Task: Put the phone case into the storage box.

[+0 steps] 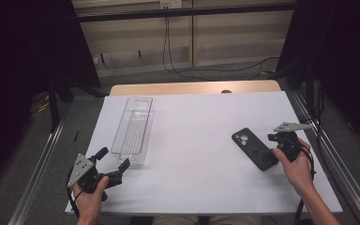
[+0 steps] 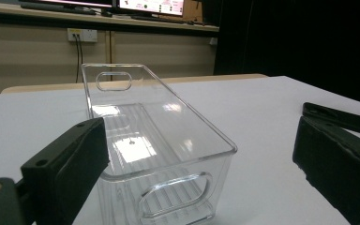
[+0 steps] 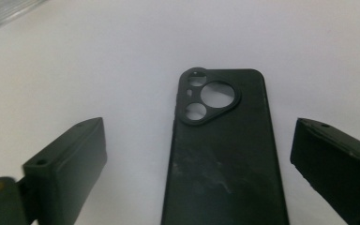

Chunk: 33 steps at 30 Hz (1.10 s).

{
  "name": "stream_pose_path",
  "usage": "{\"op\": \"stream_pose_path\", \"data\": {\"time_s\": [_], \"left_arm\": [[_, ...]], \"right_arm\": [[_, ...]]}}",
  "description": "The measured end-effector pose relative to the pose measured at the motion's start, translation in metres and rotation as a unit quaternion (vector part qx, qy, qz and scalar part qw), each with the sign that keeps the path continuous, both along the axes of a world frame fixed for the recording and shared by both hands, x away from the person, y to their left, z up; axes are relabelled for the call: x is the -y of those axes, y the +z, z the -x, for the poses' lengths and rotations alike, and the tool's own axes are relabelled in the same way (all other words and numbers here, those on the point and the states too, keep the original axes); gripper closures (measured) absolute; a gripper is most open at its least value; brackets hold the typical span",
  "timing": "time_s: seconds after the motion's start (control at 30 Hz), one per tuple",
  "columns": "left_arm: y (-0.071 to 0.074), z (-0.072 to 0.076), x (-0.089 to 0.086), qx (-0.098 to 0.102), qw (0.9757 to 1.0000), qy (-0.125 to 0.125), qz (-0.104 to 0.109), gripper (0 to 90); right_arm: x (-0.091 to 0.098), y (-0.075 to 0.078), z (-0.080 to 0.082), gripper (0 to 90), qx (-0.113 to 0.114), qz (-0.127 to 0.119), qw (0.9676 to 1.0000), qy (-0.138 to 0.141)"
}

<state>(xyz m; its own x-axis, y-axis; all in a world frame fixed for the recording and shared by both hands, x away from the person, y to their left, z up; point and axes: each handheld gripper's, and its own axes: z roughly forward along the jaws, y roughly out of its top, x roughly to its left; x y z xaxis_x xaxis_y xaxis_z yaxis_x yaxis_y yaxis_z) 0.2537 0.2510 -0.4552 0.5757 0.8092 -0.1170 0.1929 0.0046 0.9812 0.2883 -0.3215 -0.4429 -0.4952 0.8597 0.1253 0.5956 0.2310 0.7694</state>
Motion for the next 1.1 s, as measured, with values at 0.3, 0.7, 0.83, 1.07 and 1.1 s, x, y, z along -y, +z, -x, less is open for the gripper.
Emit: {"op": "stream_pose_path", "data": {"time_s": [0.3,0.7,0.83,1.07,1.1], "left_arm": [[0.0,0.001,0.0,0.0,1.0,0.0,0.003,3.7],[0.0,0.0,0.0,-0.002,1.0,0.002,-0.001,3.8],[0.0,0.0,-0.001,-0.002,1.0,0.002,-0.004,3.8],[-0.001,0.0,-0.001,-0.002,1.0,0.006,0.003,3.8],[-0.001,0.0,-0.001,-0.002,1.0,0.007,0.003,3.8]], "right_arm": [[0.003,0.002,-0.025,3.9,-0.036,0.007,0.9993,0.004],[-0.001,-0.006,-0.05,7.5,-0.127,0.048,0.9905,0.024],[-0.002,-0.004,-0.055,9.4,-0.151,0.056,0.9866,0.024],[-0.005,-0.012,-0.063,7.7,-0.183,0.089,0.9783,0.036],[-0.007,-0.012,-0.063,7.7,-0.189,0.097,0.9764,0.039]]}}
